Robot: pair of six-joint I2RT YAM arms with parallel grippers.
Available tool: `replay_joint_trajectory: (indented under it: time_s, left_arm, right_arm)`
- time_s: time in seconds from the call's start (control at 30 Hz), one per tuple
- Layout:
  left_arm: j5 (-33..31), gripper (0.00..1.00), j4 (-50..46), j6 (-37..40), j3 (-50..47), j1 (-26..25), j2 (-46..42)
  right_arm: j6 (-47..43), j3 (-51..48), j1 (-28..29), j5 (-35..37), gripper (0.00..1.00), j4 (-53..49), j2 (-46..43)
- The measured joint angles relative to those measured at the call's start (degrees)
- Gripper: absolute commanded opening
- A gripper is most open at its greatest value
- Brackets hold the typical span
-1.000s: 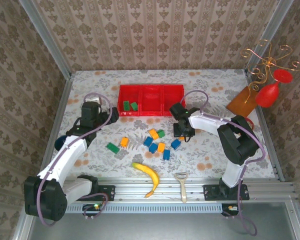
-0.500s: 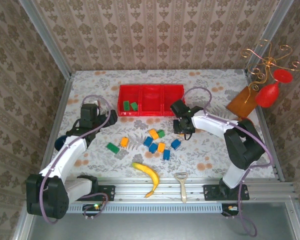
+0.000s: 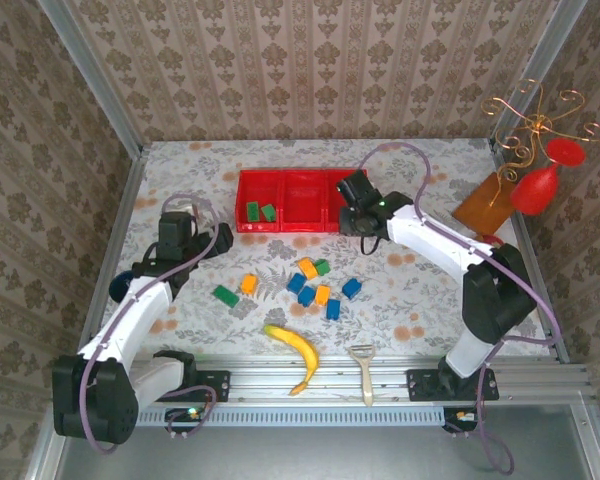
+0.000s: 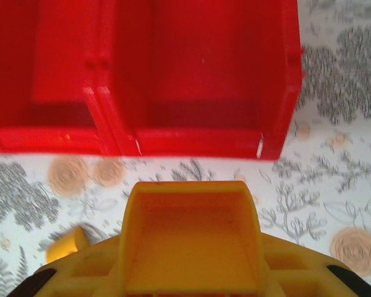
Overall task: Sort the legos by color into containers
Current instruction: Place the lego in the container.
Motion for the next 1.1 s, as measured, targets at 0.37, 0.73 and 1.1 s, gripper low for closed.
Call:
replay_joint_trajectory:
  time_s: [0.37, 0.73, 1.1]
  left_arm:
    - [0.76, 1.00, -0.02, 0.00, -1.16, 0.66, -1.46]
    - [1.44, 1.00, -0.07, -0.02, -1.55, 1.46, -2.45]
    - [1.97, 1.00, -0.04, -0.02, -1.57, 1.97, -2.45]
  right_arm:
    - [-4.76, 12.41, 0.00, 4.87, 0.18, -2.25, 11.28]
    - [-8.39, 22.58, -0.63, 9.33, 0.22, -4.35, 20.39]
    - [-9.18, 27.08, -2.47, 9.60, 0.40, -5.62, 26.21]
